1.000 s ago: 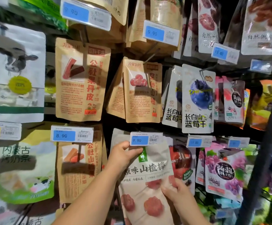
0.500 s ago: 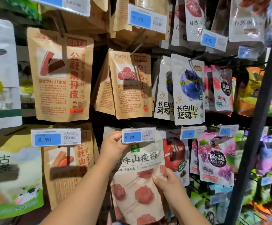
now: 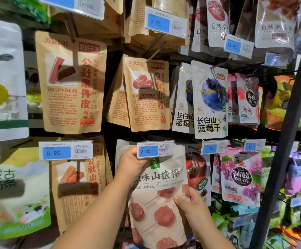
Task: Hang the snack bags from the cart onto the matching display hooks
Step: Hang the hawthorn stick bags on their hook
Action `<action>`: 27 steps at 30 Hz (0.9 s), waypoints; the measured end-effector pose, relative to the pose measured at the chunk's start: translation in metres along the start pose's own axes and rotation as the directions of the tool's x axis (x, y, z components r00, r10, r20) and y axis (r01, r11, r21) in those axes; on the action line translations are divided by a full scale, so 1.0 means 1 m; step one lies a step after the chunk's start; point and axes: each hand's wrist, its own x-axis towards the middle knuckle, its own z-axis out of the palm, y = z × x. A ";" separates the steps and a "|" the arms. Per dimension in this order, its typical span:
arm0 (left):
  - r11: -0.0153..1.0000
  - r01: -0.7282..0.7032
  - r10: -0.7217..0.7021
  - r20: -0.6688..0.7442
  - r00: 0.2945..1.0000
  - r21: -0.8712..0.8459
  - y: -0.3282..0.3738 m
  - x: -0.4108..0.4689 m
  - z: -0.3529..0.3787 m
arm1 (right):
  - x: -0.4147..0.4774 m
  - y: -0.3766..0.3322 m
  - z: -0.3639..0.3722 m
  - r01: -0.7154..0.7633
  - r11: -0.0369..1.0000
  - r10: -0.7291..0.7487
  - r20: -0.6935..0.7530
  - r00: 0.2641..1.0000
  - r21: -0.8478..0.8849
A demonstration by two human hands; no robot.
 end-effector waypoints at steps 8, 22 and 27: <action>0.989 0.072 -0.066 0.051 0.997 -0.128 0.006 -0.005 0.004 | 0.000 0.000 -0.005 0.001 1.000 -0.001 -0.008 1.000 0.013; 0.984 0.105 -0.106 0.003 0.994 -0.145 -0.001 -0.008 0.008 | -0.001 -0.005 -0.012 0.046 0.999 -0.046 0.025 0.999 -0.015; 0.988 0.108 -0.117 -0.076 0.990 -0.113 -0.001 -0.015 0.010 | -0.003 0.001 -0.011 0.039 0.999 -0.038 0.033 0.999 -0.027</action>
